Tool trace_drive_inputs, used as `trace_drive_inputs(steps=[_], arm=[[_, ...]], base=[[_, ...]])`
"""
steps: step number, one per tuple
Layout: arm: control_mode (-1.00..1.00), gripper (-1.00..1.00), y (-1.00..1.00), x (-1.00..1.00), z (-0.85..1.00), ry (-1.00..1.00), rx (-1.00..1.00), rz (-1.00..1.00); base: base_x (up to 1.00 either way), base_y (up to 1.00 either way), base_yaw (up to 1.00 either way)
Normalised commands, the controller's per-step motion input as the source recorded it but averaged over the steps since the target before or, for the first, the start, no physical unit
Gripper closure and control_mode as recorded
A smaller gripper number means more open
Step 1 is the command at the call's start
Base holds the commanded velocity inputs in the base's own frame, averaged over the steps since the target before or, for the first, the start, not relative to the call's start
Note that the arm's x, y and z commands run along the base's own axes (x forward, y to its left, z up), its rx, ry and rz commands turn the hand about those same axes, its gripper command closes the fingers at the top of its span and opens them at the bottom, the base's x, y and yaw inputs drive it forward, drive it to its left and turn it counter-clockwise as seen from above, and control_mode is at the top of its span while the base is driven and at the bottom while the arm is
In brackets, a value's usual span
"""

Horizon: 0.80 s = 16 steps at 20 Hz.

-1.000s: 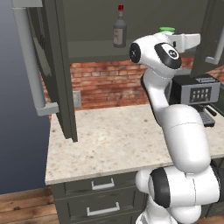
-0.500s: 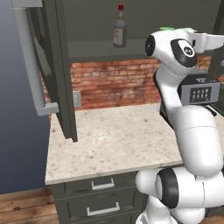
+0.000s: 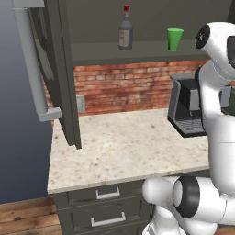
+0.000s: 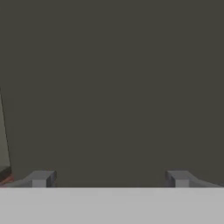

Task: Open the cabinet directly in front. Then move the liquor and the cup to the dining counter with the candle on it.

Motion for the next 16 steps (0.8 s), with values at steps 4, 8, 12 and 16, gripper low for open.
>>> trace_drive_inputs(steps=[4,8,12,16], arm=[[-1.00,-1.00,-1.00,-0.19,-0.13,-0.01,0.01,-0.16],[-1.00,-1.00,-1.00,0.00,-0.17,0.00,0.01,-0.11],[-1.00,-1.00,-1.00,0.00,-0.12,0.00,0.02,-0.09],[-1.00,-1.00,-0.97,0.00,-0.01,0.00,0.05,-0.05]], base=[[0.00,0.00,0.00],[0.00,0.00,0.00],[0.00,0.00,0.00],[0.00,0.00,0.00]])
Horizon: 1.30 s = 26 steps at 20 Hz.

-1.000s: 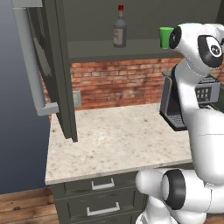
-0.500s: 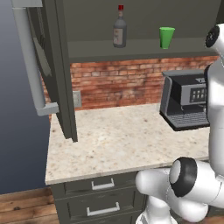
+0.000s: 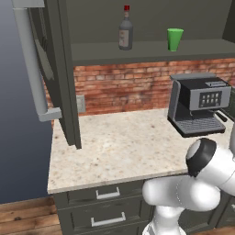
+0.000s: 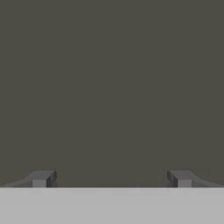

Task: Open the cabinet directly in front. Then move the liquor and the cup to the dining counter with the candle on it.

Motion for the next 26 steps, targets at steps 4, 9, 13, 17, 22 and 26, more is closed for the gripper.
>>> trace_drive_inputs(steps=[4,9,13,17,22,26], arm=[[-1.00,-1.00,-0.05,0.00,0.00,0.00,0.00,0.00],[-1.00,-1.00,0.76,-0.39,-0.17,0.00,-0.03,0.03],[-1.00,-1.00,1.00,-0.46,-0.07,0.00,-0.05,0.07],[-1.00,-1.00,1.00,-0.53,0.00,0.00,-0.08,0.18],[-1.00,-1.00,1.00,-0.46,0.05,0.14,-0.11,0.33],[-1.00,-1.00,1.00,-0.39,0.10,0.34,-0.02,0.46]], base=[[0.00,0.00,0.00],[0.00,0.00,0.00],[0.00,0.00,0.00],[0.00,0.00,0.00],[0.00,0.00,0.00],[0.00,0.00,0.00]])
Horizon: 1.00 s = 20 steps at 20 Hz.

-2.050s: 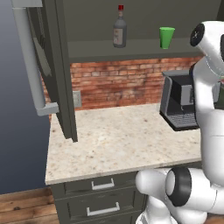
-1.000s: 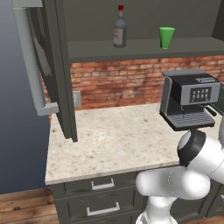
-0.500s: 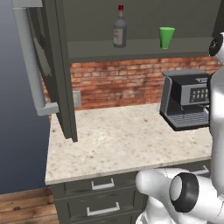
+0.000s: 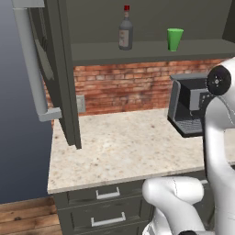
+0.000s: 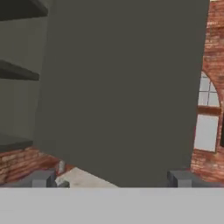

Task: Open the cabinet directly in front. Then move the liquor and the cup to the dining counter with the candle on it.

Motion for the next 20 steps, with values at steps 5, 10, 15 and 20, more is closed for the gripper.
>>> trace_drive_inputs(steps=[5,10,15,20], arm=[[-1.00,-1.00,0.94,-0.18,0.11,0.47,0.00,0.53],[-1.00,-1.00,0.63,0.00,0.02,0.44,0.01,0.41],[-1.00,-1.00,0.09,0.00,-0.03,0.07,0.09,0.06],[-1.00,-1.00,0.00,-0.01,-0.51,0.00,0.34,0.00]], base=[[0.00,0.00,0.00],[0.00,0.00,0.00],[0.00,0.00,0.00],[0.00,0.00,0.00]])
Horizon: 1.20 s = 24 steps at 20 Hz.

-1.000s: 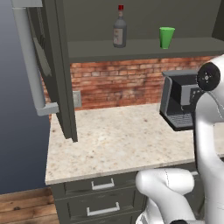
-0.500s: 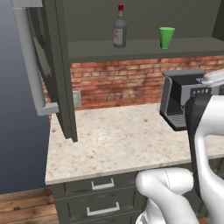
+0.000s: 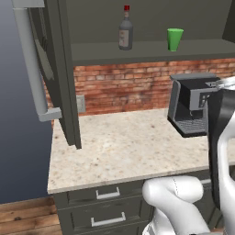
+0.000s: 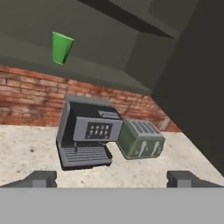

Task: Open the cabinet directly in front. Then move the liquor and the cup to the dining counter with the candle on it.

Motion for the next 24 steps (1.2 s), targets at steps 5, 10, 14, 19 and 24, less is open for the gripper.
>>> trace_drive_inputs(steps=[5,10,14,19,24], arm=[[-1.00,-1.00,0.00,0.00,-0.06,0.00,0.37,0.00],[-1.00,-1.00,0.00,0.00,0.33,0.00,0.09,0.00],[-1.00,-1.00,0.00,0.00,0.06,0.00,0.01,0.00],[-1.00,-1.00,0.00,0.24,0.00,0.00,0.02,0.00],[-1.00,-1.00,0.00,0.68,0.02,0.01,0.01,0.00]], base=[[0.00,0.00,0.00],[0.00,0.00,0.00],[0.00,0.00,0.00],[0.00,0.00,0.00],[0.00,0.00,0.00]])
